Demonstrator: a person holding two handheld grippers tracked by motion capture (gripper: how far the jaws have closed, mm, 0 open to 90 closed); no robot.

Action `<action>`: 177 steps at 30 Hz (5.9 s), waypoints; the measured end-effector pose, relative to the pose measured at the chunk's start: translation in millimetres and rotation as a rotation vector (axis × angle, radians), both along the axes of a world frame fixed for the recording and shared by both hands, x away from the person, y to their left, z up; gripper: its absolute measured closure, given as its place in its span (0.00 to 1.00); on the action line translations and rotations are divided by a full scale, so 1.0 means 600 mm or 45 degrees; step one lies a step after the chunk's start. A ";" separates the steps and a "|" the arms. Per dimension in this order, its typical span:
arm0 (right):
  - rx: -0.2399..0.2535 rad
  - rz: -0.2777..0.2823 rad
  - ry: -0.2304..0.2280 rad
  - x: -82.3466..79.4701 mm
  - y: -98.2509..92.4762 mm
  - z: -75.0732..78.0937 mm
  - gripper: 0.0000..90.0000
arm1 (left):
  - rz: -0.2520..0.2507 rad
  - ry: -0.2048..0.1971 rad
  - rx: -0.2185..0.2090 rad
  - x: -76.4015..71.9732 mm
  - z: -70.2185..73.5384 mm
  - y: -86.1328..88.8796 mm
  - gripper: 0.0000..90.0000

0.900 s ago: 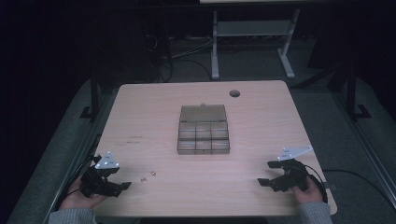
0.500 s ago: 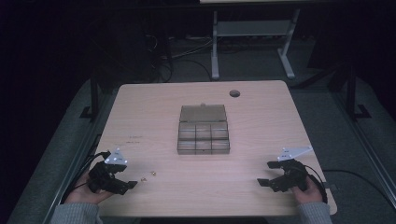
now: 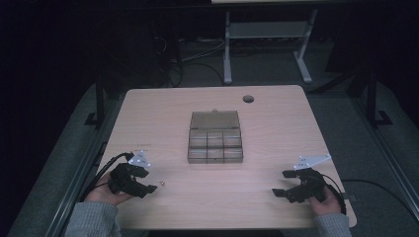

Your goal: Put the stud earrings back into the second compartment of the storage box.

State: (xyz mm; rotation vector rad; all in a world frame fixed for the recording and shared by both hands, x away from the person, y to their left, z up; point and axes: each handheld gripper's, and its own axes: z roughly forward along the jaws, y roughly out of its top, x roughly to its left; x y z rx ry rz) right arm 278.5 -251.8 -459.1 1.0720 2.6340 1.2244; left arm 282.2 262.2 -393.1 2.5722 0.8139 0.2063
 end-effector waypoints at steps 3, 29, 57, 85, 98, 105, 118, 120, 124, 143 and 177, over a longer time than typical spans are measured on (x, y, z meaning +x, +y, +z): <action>0.002 0.002 0.003 0.000 0.001 0.000 0.16 | -0.031 0.024 0.002 0.007 -0.007 -0.011 0.44; 0.003 0.019 -0.003 0.000 0.003 0.002 0.16 | 0.057 0.185 0.049 0.066 -0.059 -0.030 0.76; 0.002 0.021 -0.005 0.000 0.003 0.002 0.16 | 0.030 0.202 0.066 0.067 -0.065 -0.037 0.94; 0.011 0.022 -0.006 0.000 0.003 0.002 0.16 | -0.131 0.158 -0.030 0.119 0.008 -0.110 0.94; 0.019 0.027 -0.016 0.001 0.002 0.002 0.16 | -0.161 0.157 -0.065 0.155 0.026 -0.153 0.94; 0.025 0.024 -0.011 0.001 0.002 0.002 0.16 | -0.193 0.189 -0.073 0.179 0.031 -0.177 0.94; 0.028 0.024 -0.016 0.001 0.000 0.002 0.16 | -0.182 0.168 -0.086 0.222 0.037 -0.224 0.94; 0.028 0.025 -0.018 0.001 0.000 0.003 0.16 | -0.179 0.164 -0.086 0.230 0.038 -0.232 0.94; 0.032 0.024 -0.019 0.001 -0.001 0.003 0.16 | -0.168 0.158 -0.084 0.242 0.036 -0.245 0.94; 0.038 0.022 -0.011 0.001 -0.002 0.002 0.16 | -0.049 0.178 -0.032 0.306 -0.017 -0.293 0.94; 0.037 0.023 -0.012 0.000 -0.003 0.003 0.16 | 0.016 0.214 0.039 0.325 -0.059 -0.327 0.85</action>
